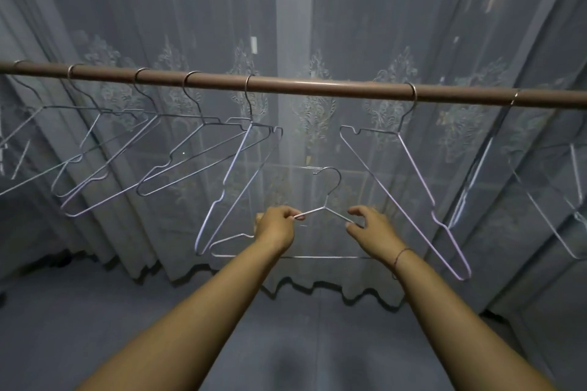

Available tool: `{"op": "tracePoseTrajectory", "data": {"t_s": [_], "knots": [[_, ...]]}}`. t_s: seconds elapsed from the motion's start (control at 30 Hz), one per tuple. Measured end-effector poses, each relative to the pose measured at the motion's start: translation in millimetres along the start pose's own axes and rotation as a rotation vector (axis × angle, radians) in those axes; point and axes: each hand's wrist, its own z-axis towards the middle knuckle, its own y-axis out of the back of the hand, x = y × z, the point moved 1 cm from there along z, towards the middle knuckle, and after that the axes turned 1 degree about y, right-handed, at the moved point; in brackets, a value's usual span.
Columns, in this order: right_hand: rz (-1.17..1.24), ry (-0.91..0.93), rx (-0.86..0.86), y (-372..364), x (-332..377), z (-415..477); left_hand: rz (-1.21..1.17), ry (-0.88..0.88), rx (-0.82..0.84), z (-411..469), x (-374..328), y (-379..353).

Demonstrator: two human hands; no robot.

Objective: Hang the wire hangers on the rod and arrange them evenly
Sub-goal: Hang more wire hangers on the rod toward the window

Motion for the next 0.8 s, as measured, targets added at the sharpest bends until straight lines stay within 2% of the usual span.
{"op": "tracePoseTrajectory", "data": {"t_s": [0.23,0.37,0.47,0.5,0.63,0.8], "knots": [[-0.048,0.013,0.018,5,-10,-17,0.095,-0.117,0.025,0,-15,1],[0.142,-0.018,-0.105,4,-1,-37,0.036,-0.118,-0.062,-4,-27,1],[0.346,-0.085,-0.147,-2,13,-54,-0.169,-0.076,-0.112,-20,-44,-2],[0.39,-0.096,-0.149,-4,19,-57,-0.268,-0.03,-0.071,-25,-48,-5],[0.523,-0.073,-0.15,-6,41,-65,-0.671,0.089,0.259,-41,-64,-18],[0.617,0.002,-0.194,9,63,-70,-0.808,0.041,0.317,-45,-88,-3]]}}
